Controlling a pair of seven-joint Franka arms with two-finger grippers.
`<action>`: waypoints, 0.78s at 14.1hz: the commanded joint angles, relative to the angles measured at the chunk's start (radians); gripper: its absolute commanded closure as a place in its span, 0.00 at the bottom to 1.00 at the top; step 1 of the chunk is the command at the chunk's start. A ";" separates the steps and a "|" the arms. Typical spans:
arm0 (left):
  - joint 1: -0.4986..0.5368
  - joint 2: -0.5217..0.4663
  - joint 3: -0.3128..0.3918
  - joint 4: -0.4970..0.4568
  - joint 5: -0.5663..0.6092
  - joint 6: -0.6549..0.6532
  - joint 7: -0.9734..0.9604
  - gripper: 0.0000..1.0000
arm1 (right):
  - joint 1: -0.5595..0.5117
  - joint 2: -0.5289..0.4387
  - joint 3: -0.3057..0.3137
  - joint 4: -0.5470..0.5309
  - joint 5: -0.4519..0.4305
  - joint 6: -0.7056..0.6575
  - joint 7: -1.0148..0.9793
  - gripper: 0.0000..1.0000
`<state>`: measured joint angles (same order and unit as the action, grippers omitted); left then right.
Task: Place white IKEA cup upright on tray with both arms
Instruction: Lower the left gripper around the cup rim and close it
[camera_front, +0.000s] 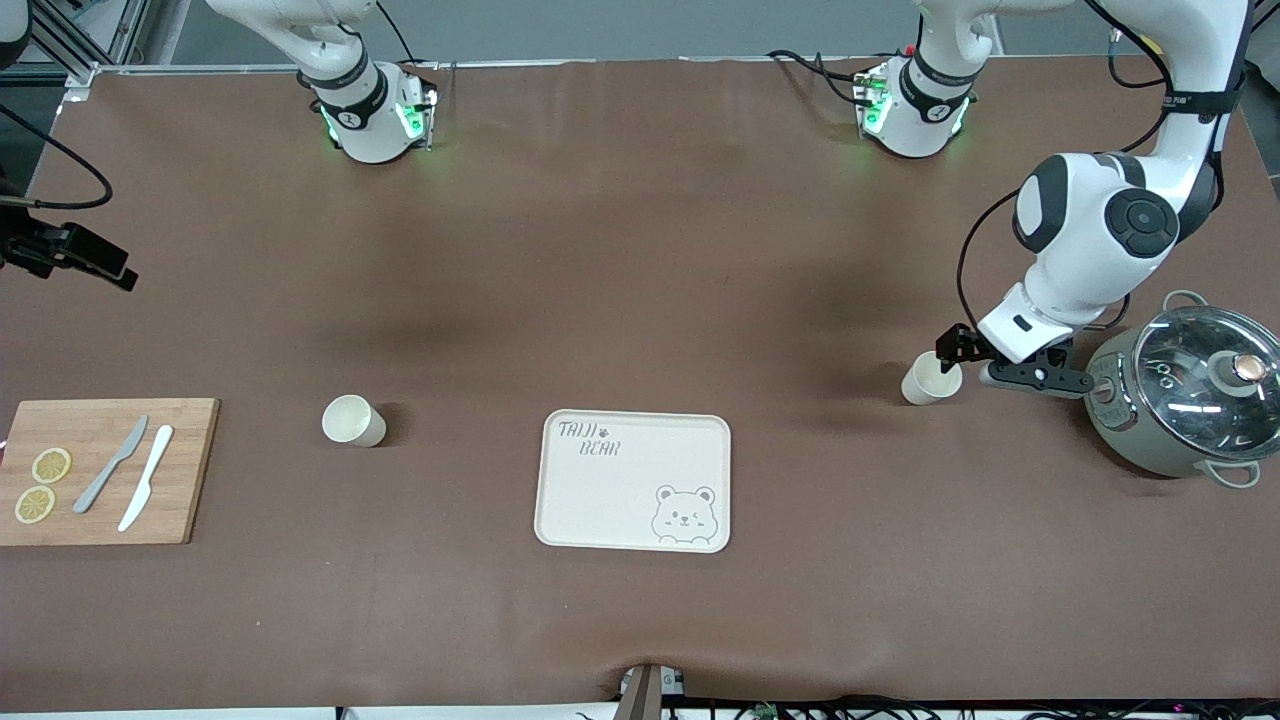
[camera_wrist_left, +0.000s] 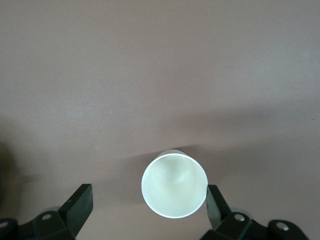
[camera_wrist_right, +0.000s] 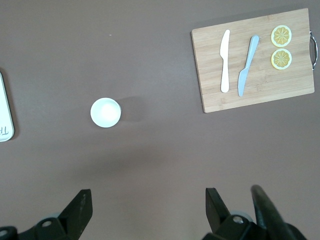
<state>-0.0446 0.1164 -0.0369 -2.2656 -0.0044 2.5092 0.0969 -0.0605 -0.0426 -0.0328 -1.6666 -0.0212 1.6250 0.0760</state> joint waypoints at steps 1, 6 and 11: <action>0.022 -0.035 -0.006 -0.072 0.020 0.071 0.020 0.00 | -0.002 0.009 0.005 0.022 0.009 -0.017 0.016 0.00; 0.029 -0.008 -0.006 -0.124 0.020 0.189 0.038 0.00 | -0.001 0.009 0.005 0.022 0.009 -0.016 0.016 0.00; 0.052 0.043 -0.006 -0.149 0.020 0.282 0.076 0.00 | -0.001 0.010 0.005 0.021 0.009 -0.011 0.016 0.00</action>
<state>-0.0177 0.1391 -0.0368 -2.3987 -0.0042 2.7372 0.1487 -0.0599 -0.0426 -0.0319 -1.6666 -0.0212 1.6242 0.0760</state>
